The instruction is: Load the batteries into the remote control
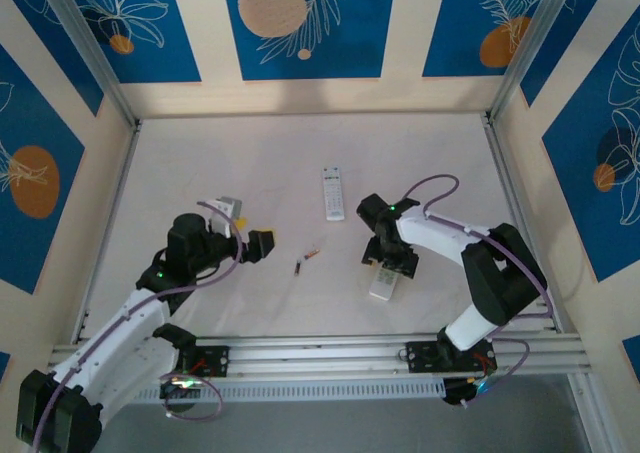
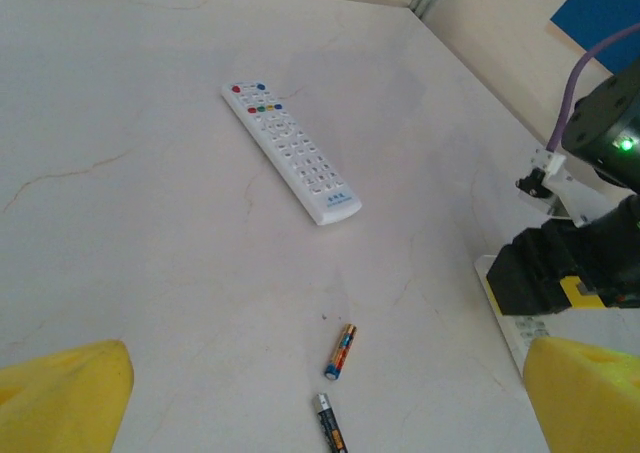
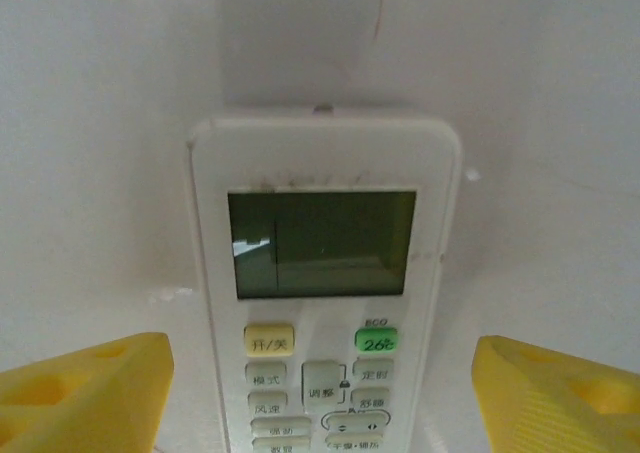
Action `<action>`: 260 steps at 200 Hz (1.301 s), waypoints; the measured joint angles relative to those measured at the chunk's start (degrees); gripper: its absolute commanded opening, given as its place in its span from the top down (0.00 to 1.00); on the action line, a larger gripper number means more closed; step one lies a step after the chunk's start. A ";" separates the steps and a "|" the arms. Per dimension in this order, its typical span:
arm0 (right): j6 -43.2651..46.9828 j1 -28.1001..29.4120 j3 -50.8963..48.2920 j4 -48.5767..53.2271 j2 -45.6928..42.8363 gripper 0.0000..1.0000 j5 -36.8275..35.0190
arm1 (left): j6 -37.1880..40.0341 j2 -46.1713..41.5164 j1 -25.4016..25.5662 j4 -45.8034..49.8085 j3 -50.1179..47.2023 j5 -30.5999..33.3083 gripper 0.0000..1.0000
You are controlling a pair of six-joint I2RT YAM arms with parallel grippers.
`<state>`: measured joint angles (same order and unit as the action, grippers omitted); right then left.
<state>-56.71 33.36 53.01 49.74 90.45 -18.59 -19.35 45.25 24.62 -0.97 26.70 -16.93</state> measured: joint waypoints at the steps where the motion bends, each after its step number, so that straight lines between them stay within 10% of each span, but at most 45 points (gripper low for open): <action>1: 0.00 0.07 -0.07 -0.07 0.02 0.22 -0.02 | 0.00 0.00 0.02 0.02 -0.04 0.02 0.00; 141: 4.46 -1.79 -5.66 -13.73 -9.29 0.54 7.26 | -6.93 1.01 0.11 3.45 1.75 1.79 0.00; 182: 14.49 -1.22 -0.87 -28.61 -18.80 0.55 17.97 | -16.50 8.59 0.22 12.37 17.05 3.58 0.01; 260: 31.58 4.66 15.17 -34.23 -9.22 0.58 32.61 | -23.96 29.79 2.47 25.00 45.18 -7.30 0.28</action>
<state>-25.12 38.02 68.18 15.51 81.23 14.02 -43.31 75.05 27.09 24.03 71.88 -24.23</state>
